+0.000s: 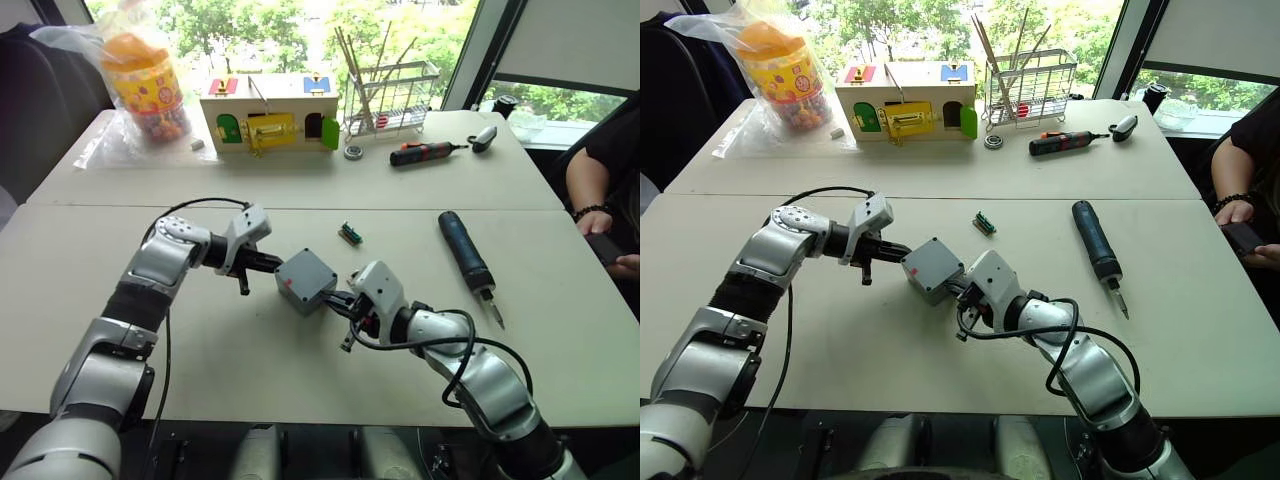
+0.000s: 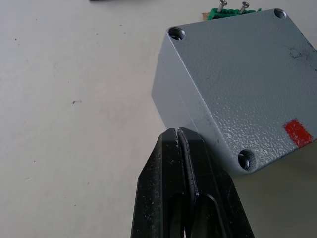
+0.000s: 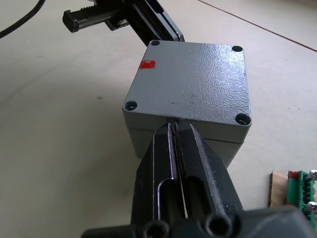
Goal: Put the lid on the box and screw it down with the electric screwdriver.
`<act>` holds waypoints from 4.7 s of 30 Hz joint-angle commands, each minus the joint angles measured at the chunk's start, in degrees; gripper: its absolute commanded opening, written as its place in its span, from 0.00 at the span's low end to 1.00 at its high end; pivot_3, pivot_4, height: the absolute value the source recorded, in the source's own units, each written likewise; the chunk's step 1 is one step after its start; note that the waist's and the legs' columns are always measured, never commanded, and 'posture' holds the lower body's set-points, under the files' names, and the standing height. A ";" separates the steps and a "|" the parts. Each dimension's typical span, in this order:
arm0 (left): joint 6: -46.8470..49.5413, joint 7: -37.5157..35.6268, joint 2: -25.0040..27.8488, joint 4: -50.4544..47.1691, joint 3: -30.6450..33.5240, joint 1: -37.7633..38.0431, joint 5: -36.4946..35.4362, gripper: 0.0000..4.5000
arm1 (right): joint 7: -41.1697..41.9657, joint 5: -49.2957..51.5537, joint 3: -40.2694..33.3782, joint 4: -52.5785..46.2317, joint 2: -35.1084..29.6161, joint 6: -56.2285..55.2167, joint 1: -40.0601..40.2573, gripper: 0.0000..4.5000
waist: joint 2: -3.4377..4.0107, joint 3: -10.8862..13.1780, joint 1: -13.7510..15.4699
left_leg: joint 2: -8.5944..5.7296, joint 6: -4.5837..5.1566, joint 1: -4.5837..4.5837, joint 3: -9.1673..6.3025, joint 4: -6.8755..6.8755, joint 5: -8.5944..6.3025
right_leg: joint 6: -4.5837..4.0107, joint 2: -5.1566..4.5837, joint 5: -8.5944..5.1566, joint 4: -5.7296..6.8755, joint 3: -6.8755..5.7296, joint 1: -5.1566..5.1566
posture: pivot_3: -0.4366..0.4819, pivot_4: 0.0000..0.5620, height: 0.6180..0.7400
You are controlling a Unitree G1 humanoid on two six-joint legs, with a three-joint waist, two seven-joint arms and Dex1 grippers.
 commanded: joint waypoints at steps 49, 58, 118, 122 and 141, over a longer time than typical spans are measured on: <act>6.50 1.44 3.63 -13.16 2.74 7.99 -1.20 0.00 | 2.41 -3.04 0.43 8.54 -0.01 -6.73 -3.18 0.01 | 0.01 0.24 -0.06 | 0.00 0.00 0.00 0.00 -0.07 0.00 | 0.00 -0.05 0.00 -0.02 0.00 -0.03 | 0.48 0.27 1.00; 16.12 6.48 3.72 -24.51 19.66 7.99 -17.10 0.00 | 1.25 8.58 -16.76 -12.29 -1.63 6.81 6.83 0.01 | -0.08 0.46 0.09 | 0.02 0.00 -0.06 -0.05 -0.07 0.00 | 0.01 -0.17 0.00 -0.07 -0.01 -0.01 | 0.48 0.27 1.00; 6.69 2.90 8.98 -29.78 2.93 8.45 -12.77 0.00 | -3.94 9.05 -15.00 7.89 1.29 -3.89 3.22 0.12 | 0.08 0.62 -0.08 | 0.00 -0.01 -0.02 -0.01 -0.15 0.00 | 0.01 -0.07 0.00 -0.15 -0.01 0.01 | 0.48 0.27 1.00; 6.59 3.00 8.92 -29.77 2.70 8.68 -12.70 0.00 | -4.14 8.98 -14.86 7.13 1.22 -3.69 3.61 0.51 | 0.08 0.62 -0.08 | 0.00 -0.01 -0.02 -0.01 -0.15 0.00 | 0.01 -0.07 0.00 -0.15 -0.01 0.01 | 0.48 0.27 1.00; 6.90 3.66 8.82 -29.88 2.88 8.95 -12.65 0.00 | -4.01 9.04 -14.11 11.17 2.22 -4.45 2.38 0.11 | 0.08 0.62 -0.09 | 0.00 -0.01 -0.02 -0.01 -0.15 0.00 | 0.01 -0.07 0.00 -0.15 -0.01 0.01 | 0.48 0.27 1.00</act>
